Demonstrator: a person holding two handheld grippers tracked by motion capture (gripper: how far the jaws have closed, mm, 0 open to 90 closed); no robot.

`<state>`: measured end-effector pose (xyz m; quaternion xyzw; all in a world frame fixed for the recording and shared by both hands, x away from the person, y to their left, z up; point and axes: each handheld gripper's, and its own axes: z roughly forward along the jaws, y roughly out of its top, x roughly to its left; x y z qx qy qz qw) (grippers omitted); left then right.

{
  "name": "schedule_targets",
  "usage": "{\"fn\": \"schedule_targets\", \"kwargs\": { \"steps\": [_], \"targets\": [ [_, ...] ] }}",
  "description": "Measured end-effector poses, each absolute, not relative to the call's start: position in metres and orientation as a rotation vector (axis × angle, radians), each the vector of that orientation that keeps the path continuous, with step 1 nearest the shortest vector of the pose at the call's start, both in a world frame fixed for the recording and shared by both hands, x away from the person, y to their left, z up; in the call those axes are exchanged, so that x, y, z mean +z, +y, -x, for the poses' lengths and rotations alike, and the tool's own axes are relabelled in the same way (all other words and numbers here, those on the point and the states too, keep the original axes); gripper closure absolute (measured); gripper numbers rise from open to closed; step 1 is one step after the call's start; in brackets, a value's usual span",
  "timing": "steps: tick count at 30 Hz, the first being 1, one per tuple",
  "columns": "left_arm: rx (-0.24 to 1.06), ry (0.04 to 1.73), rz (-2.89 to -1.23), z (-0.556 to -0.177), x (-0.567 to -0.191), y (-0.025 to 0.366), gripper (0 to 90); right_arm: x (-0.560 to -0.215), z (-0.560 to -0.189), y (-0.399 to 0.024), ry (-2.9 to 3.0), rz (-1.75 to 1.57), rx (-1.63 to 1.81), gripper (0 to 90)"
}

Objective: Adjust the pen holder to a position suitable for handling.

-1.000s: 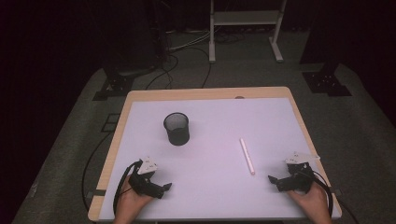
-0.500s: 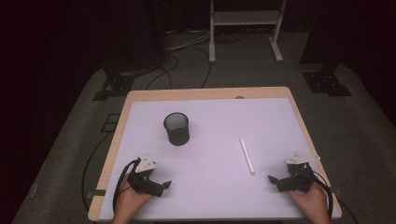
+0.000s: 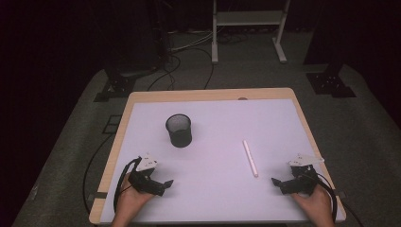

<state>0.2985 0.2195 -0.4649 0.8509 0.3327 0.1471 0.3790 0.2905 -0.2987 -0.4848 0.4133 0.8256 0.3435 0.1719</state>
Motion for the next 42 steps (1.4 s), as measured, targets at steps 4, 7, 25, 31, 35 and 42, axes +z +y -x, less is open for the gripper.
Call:
{"fn": "schedule_targets", "kwargs": {
  "steps": [4,7,25,31,35,42],
  "targets": [
    [0.376,0.850,-2.168,-0.300,-0.463,0.219,0.0,-0.485,-0.290,-0.299,2.343,-1.173,0.975,0.8],
    [0.376,0.853,-2.163,-0.301,-0.463,0.219,0.0,-0.485,-0.290,-0.299,2.343,-1.173,0.975,0.7],
    [0.416,0.842,-2.133,-0.319,-0.450,0.214,0.0,-0.485,-0.290,-0.299,2.342,-1.174,0.976,0.8],
    [0.430,0.845,-2.117,-0.326,-0.448,0.213,0.0,-0.485,-0.290,-0.299,2.341,-1.174,0.977,0.8],
    [0.436,0.846,-2.110,-0.329,-0.448,0.215,0.0,-0.485,-0.290,-0.299,2.342,-1.172,0.976,0.8],
    [0.432,0.859,-2.101,-0.334,-0.450,0.217,0.0,-0.485,-0.290,-0.299,2.341,-1.174,0.977,0.8]
  ]
}}
